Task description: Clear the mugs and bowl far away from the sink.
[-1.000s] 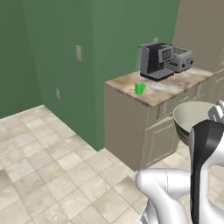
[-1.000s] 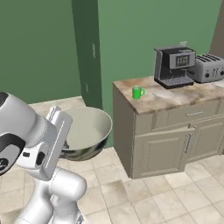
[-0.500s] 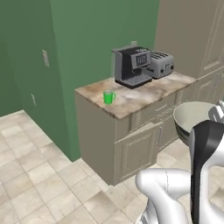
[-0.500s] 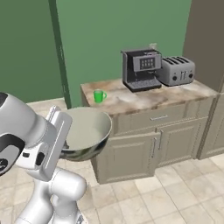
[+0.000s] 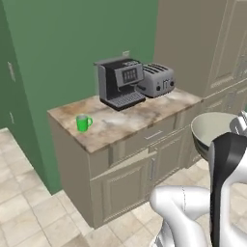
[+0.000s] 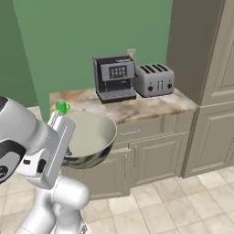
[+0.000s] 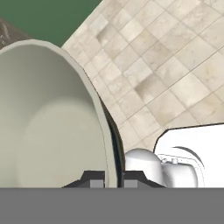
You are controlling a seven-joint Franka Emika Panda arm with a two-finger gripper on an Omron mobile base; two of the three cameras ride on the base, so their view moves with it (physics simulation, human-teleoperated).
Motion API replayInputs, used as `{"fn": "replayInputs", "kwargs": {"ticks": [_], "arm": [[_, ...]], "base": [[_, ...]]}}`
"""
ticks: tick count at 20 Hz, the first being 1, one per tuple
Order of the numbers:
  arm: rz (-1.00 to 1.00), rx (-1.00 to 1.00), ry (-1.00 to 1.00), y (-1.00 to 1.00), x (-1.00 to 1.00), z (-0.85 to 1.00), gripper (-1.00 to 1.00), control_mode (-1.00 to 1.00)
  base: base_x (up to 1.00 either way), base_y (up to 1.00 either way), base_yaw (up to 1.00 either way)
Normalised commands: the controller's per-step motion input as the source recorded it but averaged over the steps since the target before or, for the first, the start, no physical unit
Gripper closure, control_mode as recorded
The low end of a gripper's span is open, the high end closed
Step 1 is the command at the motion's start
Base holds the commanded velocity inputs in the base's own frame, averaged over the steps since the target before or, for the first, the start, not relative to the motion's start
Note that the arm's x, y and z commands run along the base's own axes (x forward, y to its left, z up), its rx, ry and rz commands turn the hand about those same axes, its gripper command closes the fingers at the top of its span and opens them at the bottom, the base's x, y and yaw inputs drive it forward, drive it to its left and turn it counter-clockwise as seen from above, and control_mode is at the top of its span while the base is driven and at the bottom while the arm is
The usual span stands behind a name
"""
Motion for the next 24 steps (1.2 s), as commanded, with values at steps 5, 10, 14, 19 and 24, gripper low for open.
{"fn": "replayInputs", "kwargs": {"ticks": [5,10,14,19,24], "arm": [[0.0,0.0,0.0,0.0,0.0,0.0,1.0,1.0],[0.0,0.0,0.0,0.0,0.0,0.0,1.0,1.0],[0.0,0.0,0.0,0.0,0.0,0.0,1.0,1.0],[0.0,0.0,0.0,0.0,0.0,0.0,1.0,1.0],[0.0,0.0,0.0,0.0,0.0,0.0,1.0,1.0]], "base": [[1.0,-1.0,0.09],[1.0,-0.94,0.01],[0.88,-0.39,-0.04],[0.62,0.16,-0.06],[0.41,0.26,0.0]]}}
